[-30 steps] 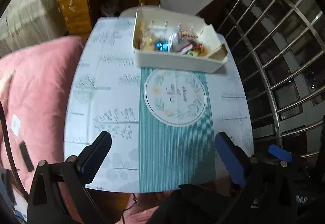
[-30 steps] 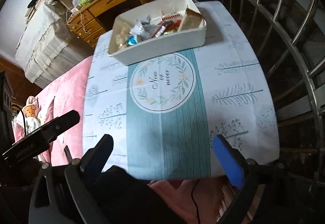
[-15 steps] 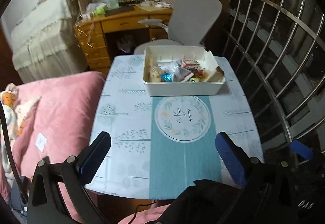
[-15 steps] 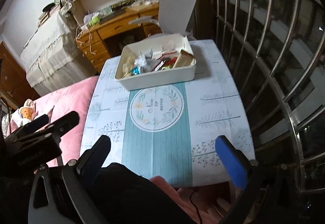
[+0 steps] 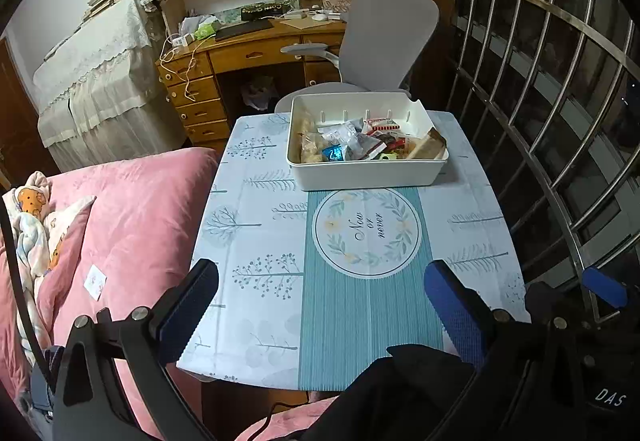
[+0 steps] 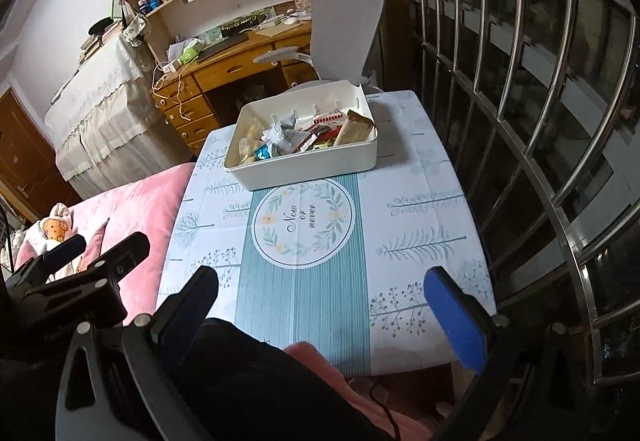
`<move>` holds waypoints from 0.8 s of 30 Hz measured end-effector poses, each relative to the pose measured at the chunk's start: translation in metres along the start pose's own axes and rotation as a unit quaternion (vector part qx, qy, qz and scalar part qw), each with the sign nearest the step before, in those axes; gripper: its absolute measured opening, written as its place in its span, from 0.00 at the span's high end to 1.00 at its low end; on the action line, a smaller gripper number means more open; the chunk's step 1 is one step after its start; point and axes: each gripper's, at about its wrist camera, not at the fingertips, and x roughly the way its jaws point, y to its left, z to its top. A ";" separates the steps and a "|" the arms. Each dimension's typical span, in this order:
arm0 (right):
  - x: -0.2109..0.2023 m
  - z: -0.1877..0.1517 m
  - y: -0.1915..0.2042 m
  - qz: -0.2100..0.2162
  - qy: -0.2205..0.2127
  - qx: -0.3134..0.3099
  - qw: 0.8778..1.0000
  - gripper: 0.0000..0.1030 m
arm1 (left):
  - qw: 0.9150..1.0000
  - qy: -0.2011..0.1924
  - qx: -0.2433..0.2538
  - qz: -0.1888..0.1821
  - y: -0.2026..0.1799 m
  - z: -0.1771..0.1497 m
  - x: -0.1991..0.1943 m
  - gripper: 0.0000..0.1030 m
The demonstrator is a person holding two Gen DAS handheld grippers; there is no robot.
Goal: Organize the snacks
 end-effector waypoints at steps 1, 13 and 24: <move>0.000 0.000 0.000 0.000 0.002 -0.001 1.000 0.00 | 1.000 0.001 0.000 -0.001 -0.001 0.000 0.000 0.01; 0.007 0.002 -0.001 0.001 0.018 -0.010 1.000 0.00 | 1.000 0.012 -0.003 -0.001 -0.004 -0.001 0.006 0.01; 0.013 0.004 0.000 -0.001 0.029 -0.017 0.999 0.00 | 1.000 0.028 -0.007 -0.002 -0.005 -0.001 0.016 0.01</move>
